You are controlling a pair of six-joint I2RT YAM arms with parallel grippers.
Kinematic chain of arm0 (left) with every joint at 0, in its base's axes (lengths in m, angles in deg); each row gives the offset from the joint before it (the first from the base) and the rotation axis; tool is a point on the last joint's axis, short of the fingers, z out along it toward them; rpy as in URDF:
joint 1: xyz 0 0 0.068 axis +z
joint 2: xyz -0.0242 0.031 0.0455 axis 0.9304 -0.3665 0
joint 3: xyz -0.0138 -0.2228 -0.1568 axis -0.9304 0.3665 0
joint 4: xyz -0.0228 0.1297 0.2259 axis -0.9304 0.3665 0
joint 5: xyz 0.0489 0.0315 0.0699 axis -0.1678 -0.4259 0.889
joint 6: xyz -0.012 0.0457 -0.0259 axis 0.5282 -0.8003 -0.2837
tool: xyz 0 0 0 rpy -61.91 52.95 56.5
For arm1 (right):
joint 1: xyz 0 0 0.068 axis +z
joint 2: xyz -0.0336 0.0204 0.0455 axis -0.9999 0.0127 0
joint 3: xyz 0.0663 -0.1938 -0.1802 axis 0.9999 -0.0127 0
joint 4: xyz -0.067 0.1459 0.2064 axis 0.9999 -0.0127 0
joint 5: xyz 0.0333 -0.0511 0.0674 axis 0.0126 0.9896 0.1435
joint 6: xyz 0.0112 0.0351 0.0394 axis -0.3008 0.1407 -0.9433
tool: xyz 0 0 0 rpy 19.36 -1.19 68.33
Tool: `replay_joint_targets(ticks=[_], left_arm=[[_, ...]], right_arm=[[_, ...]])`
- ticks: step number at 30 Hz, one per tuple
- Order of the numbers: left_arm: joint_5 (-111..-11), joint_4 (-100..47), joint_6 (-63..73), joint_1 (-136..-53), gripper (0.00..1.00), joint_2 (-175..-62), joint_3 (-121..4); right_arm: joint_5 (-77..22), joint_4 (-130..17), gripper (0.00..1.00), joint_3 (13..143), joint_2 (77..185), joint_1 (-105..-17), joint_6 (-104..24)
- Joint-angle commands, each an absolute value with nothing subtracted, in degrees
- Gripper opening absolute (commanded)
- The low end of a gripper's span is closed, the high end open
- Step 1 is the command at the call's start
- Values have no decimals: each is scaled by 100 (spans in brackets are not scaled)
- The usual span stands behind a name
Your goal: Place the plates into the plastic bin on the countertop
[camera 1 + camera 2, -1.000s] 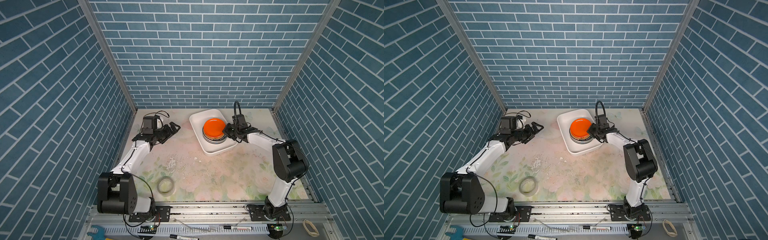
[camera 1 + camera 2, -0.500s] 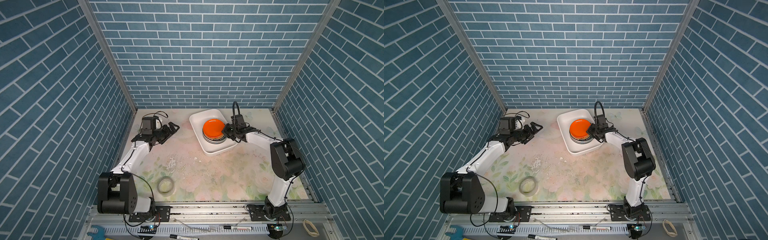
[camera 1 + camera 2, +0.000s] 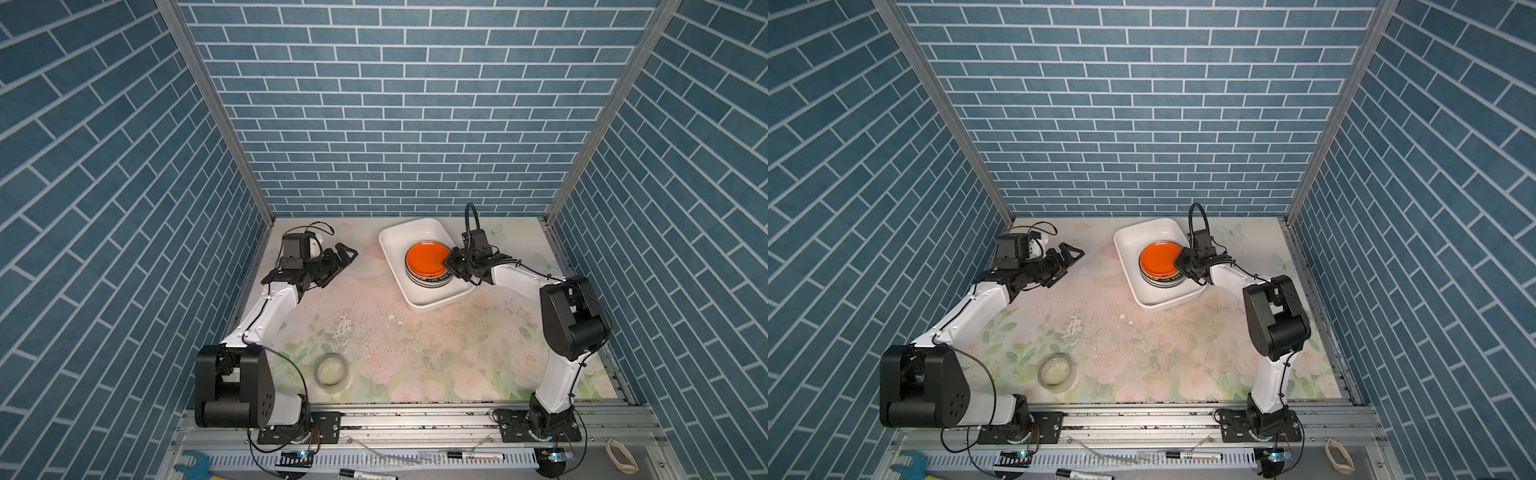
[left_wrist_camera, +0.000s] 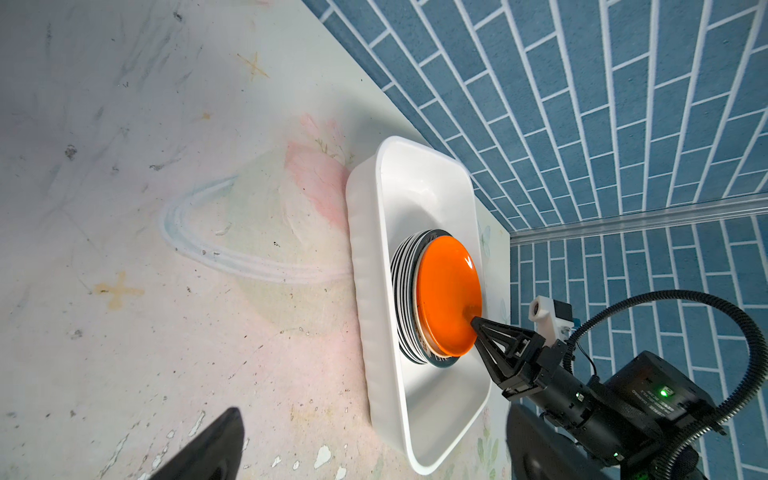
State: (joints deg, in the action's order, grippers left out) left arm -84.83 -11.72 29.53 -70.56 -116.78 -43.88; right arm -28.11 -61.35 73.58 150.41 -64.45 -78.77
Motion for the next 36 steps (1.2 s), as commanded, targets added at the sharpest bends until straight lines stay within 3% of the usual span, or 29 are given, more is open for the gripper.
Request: replay_joint_targets(ticks=[1,9,17,24,36], left_arm=[[-8536,-1244,2940,-7008,100,-11558,-4308],[-8563,-1296,2953,-7007,100,-11568,-4290],[-8497,-1321,2930,-6999,100,-11470,-4264],[-8484,-1312,2917,-6966,100,-11435,-4273],[-8274,-1340,2610,-6863,100,-11111,-4281]], right_arm=[[-2810,-6054,24,7498,15049,-6414,-7954],[-2702,-6198,25,7467,14951,-6413,-7837],[-2407,-6524,43,7521,14761,-6413,-7583],[-2145,-6845,47,7635,14425,-6414,-7161],[-1117,-7677,67,6931,12616,-6415,-6375]])
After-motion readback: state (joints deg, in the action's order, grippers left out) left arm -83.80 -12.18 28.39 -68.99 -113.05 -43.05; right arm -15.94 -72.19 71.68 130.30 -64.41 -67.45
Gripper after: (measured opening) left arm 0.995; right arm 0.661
